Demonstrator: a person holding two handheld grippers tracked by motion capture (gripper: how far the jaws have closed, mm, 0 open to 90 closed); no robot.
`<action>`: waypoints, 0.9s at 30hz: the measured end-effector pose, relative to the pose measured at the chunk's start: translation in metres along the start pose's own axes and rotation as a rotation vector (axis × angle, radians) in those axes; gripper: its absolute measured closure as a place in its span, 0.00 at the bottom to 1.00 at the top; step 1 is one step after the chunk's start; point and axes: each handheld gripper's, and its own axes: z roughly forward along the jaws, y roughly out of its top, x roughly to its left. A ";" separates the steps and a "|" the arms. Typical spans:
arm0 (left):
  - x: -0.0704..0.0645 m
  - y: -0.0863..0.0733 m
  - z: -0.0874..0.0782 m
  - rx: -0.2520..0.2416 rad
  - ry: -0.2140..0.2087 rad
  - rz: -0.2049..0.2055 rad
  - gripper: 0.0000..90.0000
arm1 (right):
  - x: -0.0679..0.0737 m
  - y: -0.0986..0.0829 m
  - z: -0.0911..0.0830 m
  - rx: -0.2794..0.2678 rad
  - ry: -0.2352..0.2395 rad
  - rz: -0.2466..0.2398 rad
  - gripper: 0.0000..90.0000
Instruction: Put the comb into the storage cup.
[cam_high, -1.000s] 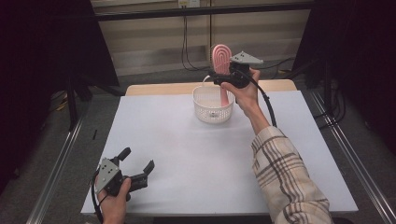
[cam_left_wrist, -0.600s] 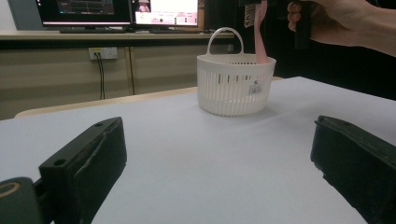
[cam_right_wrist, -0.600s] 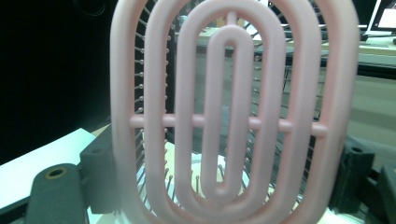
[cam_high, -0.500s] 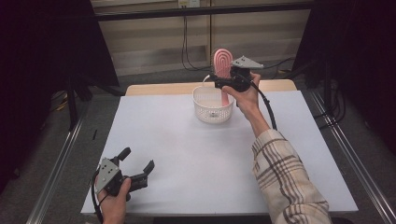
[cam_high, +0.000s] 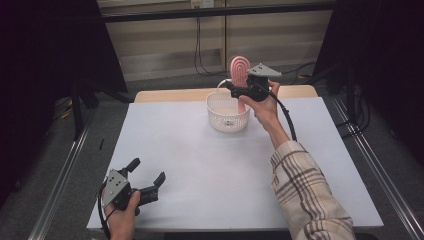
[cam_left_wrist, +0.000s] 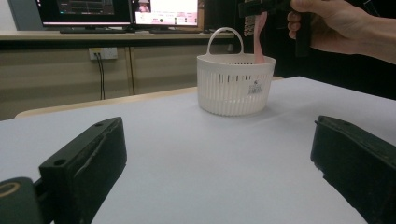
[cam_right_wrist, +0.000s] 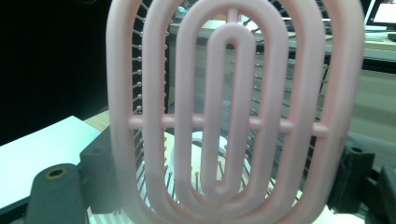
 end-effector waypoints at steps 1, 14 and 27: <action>0.000 0.000 0.000 -0.002 0.001 -0.002 0.04 | 0.001 0.000 0.000 0.000 0.003 0.000 0.21; 0.000 0.000 0.000 0.001 0.000 0.000 0.04 | 0.001 -0.010 0.002 0.006 -0.011 -0.003 0.21; 0.000 0.000 0.000 0.003 -0.006 0.001 0.04 | 0.003 -0.018 0.006 0.015 -0.027 -0.005 0.21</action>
